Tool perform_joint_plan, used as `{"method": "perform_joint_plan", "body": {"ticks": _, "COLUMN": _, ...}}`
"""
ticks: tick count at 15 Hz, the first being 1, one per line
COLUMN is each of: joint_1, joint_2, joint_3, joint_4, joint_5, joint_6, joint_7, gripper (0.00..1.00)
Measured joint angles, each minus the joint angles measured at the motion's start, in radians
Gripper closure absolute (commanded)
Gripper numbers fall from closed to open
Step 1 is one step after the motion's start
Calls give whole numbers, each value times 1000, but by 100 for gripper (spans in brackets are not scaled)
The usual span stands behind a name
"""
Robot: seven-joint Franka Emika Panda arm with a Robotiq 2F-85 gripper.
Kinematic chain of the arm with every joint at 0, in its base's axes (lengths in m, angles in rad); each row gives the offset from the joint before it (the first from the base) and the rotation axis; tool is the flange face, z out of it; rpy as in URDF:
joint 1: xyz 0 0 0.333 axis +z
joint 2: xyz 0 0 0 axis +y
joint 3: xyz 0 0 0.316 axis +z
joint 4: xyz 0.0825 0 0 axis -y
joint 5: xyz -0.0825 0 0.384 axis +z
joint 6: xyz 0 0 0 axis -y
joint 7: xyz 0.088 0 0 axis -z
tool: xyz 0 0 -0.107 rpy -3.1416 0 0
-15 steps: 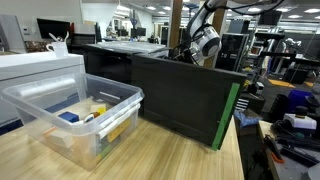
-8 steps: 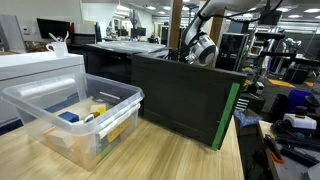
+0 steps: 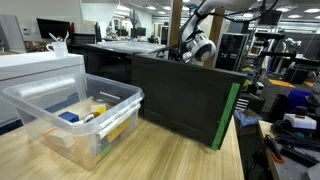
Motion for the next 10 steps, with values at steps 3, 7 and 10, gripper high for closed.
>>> {"method": "perform_joint_plan", "body": {"ticks": 3, "joint_1": -1, "joint_2": 11, "joint_3": 2, "joint_4": 37, "joint_5": 0, "joint_6": 6, "joint_7": 24, "gripper": 99}}
{"method": "perform_joint_plan", "body": {"ticks": 7, "joint_1": 8, "joint_2": 13, "joint_3": 19, "joint_4": 72, "joint_5": 0, "joint_6": 31, "joint_7": 36, "gripper": 99}}
{"method": "perform_joint_plan", "body": {"ticks": 10, "joint_1": 9, "joint_2": 25, "joint_3": 33, "joint_4": 85, "joint_5": -1, "joint_6": 33, "joint_7": 36, "gripper": 98}}
